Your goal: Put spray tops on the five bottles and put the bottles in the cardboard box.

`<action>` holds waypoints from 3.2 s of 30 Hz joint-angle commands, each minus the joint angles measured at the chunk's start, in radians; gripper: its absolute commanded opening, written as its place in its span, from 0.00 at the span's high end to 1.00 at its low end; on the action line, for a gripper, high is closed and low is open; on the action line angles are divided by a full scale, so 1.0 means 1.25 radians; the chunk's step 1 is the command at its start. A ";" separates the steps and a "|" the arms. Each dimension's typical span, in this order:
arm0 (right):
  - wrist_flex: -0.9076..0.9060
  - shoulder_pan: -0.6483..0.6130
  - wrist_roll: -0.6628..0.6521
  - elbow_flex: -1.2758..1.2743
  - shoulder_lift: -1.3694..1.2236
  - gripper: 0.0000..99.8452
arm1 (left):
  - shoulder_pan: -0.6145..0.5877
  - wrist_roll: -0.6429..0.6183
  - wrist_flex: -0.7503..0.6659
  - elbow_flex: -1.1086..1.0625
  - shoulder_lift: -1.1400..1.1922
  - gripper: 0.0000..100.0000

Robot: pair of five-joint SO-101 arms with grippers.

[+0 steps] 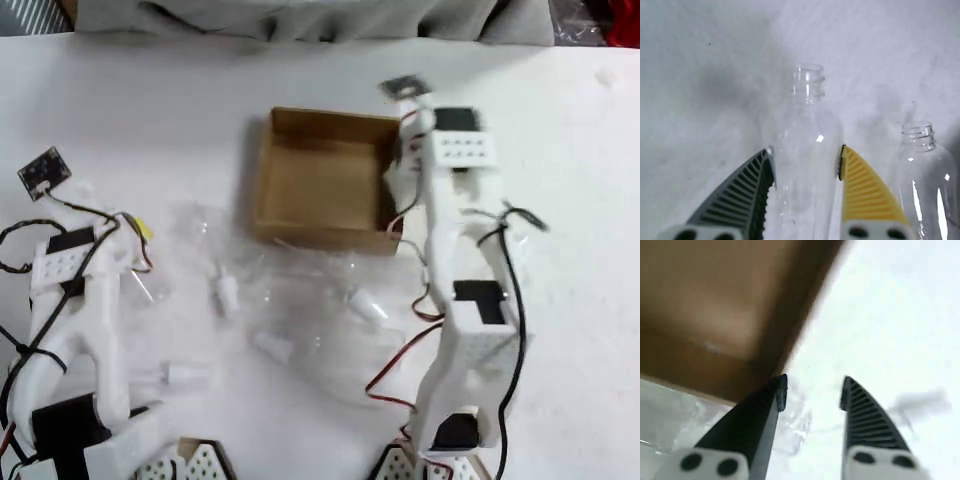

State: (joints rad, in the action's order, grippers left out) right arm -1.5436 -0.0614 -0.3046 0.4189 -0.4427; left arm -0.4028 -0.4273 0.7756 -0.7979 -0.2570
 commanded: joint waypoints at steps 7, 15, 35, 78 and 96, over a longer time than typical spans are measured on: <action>-0.116 0.235 0.258 0.130 0.048 0.90 | 0.002 0.009 -0.020 0.007 -0.003 0.98; -0.034 0.330 0.273 -0.001 0.060 0.90 | 0.003 0.009 -0.018 0.007 -0.003 0.98; 0.257 0.352 0.314 -0.207 -0.026 0.82 | 0.004 0.009 -0.018 0.007 -0.003 0.98; -0.134 0.138 0.058 -0.144 0.827 0.98 | 0.271 0.009 -0.023 -0.004 -0.602 0.98; 0.003 0.168 -0.044 -0.581 1.017 0.98 | 0.134 0.184 0.066 0.191 -0.427 0.97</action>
State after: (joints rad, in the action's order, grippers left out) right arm -1.5942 0.1381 -0.3460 -0.2470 0.8078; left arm -0.1926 -0.2186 0.8339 -0.7503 -1.0503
